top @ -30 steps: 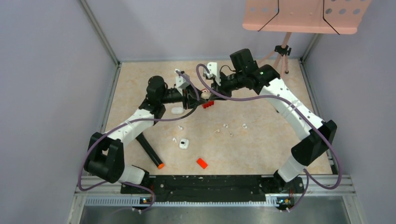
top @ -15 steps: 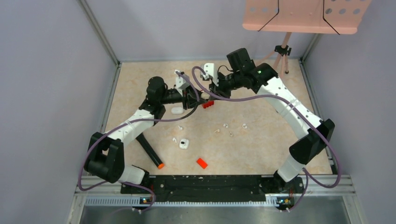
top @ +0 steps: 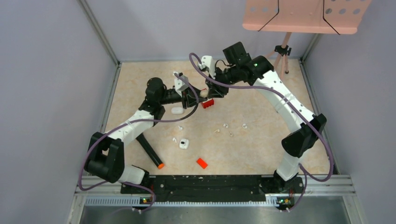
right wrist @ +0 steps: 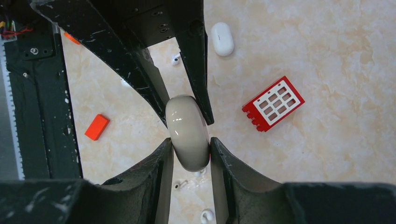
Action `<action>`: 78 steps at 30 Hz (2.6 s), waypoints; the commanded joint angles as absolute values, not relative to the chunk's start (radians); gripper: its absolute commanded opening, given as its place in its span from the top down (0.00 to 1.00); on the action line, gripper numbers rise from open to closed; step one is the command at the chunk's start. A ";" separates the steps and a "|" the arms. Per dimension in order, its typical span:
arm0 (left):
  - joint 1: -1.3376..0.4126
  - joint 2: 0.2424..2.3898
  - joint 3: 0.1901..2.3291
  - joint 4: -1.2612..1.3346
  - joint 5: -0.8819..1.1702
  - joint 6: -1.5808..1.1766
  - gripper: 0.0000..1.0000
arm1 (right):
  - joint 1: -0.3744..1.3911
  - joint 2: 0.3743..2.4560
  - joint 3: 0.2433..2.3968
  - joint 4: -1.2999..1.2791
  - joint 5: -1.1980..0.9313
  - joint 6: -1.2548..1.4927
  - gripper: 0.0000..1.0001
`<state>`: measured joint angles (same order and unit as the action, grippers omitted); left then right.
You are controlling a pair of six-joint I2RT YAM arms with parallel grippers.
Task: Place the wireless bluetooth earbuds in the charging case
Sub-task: Open the charging case, then pick up the earbud from the center of the board.
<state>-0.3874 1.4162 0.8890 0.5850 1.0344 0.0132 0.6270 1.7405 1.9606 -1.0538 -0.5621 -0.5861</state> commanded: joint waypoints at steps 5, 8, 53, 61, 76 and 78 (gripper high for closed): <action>-0.399 1.416 0.891 0.599 1.116 0.079 1.00 | 0.595 1.770 2.069 -1.009 -0.577 -0.500 0.67; -0.398 1.416 0.890 0.595 1.114 0.077 1.00 | 0.587 1.767 2.073 -1.009 -0.583 -0.490 0.67; -0.227 1.286 0.792 0.567 0.917 -0.357 1.00 | 0.432 1.568 1.372 -0.832 -0.347 -0.088 0.72; -0.135 1.212 0.751 0.483 0.866 -0.360 1.00 | 0.434 1.645 1.256 -0.782 -0.375 0.022 0.76; -0.071 1.072 0.695 0.380 0.675 -0.459 1.00 | 0.561 1.879 1.373 -0.726 -0.424 0.082 0.69; -0.065 1.053 0.687 0.370 0.669 -0.463 1.00 | 0.570 1.900 1.392 -0.725 -0.424 0.083 0.66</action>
